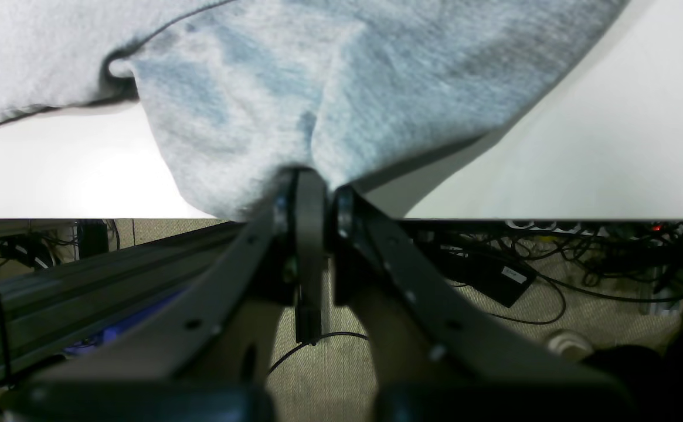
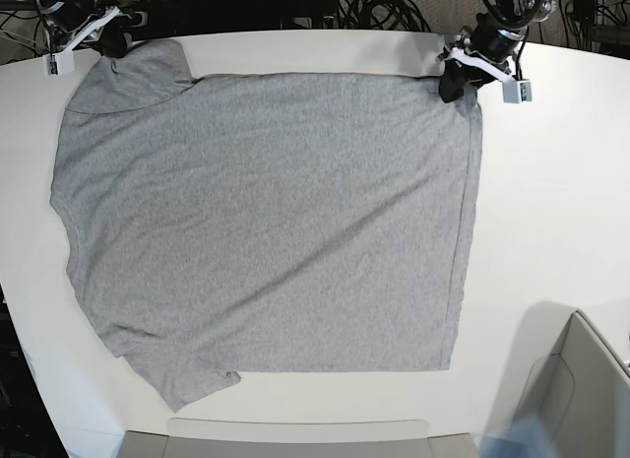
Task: Fold the T-shirt properly
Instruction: 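Lift the shoulder edge with both grippers and pull it over the shirt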
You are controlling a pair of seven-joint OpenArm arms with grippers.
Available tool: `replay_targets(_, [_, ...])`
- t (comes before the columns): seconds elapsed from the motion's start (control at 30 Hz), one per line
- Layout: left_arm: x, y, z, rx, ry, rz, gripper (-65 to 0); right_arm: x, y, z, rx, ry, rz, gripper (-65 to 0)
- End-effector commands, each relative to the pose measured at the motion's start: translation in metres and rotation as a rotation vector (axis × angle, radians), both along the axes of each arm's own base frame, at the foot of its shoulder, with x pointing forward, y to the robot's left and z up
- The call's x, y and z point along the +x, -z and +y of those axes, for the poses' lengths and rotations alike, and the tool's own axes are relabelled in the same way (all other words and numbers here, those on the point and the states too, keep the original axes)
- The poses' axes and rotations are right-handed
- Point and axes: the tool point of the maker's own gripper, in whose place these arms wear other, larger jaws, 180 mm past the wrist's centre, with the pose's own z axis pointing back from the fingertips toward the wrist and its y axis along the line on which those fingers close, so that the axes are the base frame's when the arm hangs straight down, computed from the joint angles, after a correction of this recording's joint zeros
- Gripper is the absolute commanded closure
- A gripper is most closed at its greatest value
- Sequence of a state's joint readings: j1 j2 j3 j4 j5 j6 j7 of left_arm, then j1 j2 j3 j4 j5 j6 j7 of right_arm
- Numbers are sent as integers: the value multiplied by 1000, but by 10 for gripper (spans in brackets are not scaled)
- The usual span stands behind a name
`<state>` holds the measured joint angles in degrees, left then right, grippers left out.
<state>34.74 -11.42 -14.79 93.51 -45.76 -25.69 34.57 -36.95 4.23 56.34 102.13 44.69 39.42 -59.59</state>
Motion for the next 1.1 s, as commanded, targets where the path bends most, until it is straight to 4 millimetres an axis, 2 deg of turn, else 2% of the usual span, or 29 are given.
replay_targets(0.0, [-10,11,1,17,15,66,-207,4,-8,-2,-14,-16,-30,0])
replay_targets(0.1, [-10,14,3,16,4,72,-180,5,-8,-2,-15,-14,-31,0])
replay_targets(0.17, [-8,13,5,19,-2,63,-122,5,-9,-2,-15,-13,-36,0])
replay_targets(0.27, [-8,13,6,21,-1,64,0,8,-12,-8,-34,-26,-39,0])
replay_targets(0.4, [-10,13,5,21,2,70,0,8,-14,-13,-48,-22,-41,0])
replay_targets(0.47, [-11,13,6,22,1,70,0,4,-20,-27,-77,15,-47,0])
replay_targets(0.57, [-28,14,19,42,-28,101,0,2,-26,-43,-109,56,-59,0])
replay_targets(0.67, [-35,4,32,75,-48,93,0,-1,-33,-54,-164,56,-48,0])
replay_targets(0.83, [-40,-23,49,142,-54,56,0,0,-44,-48,-214,14,-52,0])
replay_targets(1.07, [-36,-37,46,160,-31,26,0,11,-59,-35,-245,-15,-101,0])
